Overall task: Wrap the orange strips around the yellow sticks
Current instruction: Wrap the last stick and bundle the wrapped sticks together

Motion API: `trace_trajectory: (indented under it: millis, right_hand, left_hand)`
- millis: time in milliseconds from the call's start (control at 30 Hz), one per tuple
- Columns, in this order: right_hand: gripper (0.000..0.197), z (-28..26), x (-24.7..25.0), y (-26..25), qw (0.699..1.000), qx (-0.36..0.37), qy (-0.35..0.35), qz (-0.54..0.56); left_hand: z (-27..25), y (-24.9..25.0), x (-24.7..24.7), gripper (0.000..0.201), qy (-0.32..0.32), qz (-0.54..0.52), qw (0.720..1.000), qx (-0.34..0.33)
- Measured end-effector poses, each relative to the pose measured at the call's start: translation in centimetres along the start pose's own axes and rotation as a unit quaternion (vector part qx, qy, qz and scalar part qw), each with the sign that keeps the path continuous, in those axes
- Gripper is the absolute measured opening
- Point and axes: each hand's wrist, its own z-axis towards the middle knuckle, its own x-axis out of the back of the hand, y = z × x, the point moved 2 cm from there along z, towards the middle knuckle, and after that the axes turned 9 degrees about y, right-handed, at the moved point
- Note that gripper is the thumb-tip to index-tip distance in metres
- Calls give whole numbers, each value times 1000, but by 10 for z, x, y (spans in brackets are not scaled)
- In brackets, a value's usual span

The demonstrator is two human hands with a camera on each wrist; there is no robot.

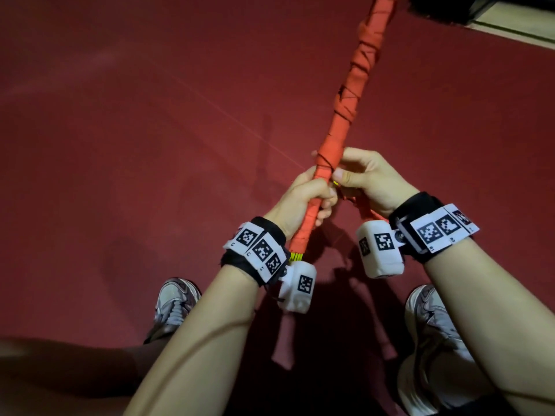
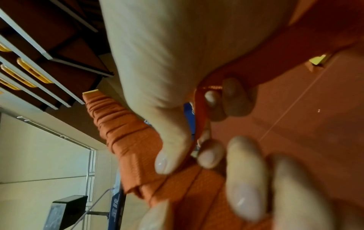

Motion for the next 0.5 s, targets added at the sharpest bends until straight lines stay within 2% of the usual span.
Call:
trace_trajectory:
  millis: [67,167,200,300,400,433,500]
  right_hand:
    - [39,1,-1,2,999,11,35,-11]
    - [24,3,-10,-1,990,44,132,-38]
    - [21,4,-11,-4,982,63,166,-65]
    - [18,10,-9,-4,959,98,232,-131]
    - [14,10,-13,-4,961,102,228,-119]
    - [12,10,-14,-5,965,101,220,-104]
    - [7,8,-16,-5,976,72,198,-62]
  left_hand:
    - [4,-5,4,32,26,34,999,14]
    - [14,-11,17,57,156,129,979,-27]
    - [17,-13,21,60,186,163,968,-41]
    - [17,-15,18,48,242,236,938,-78]
    - [10,-12,2,37,310,282,902,-108]
    - [8,-12,-1,32,331,266,898,-112]
    - [6,-12,-2,21,338,174,919,-106]
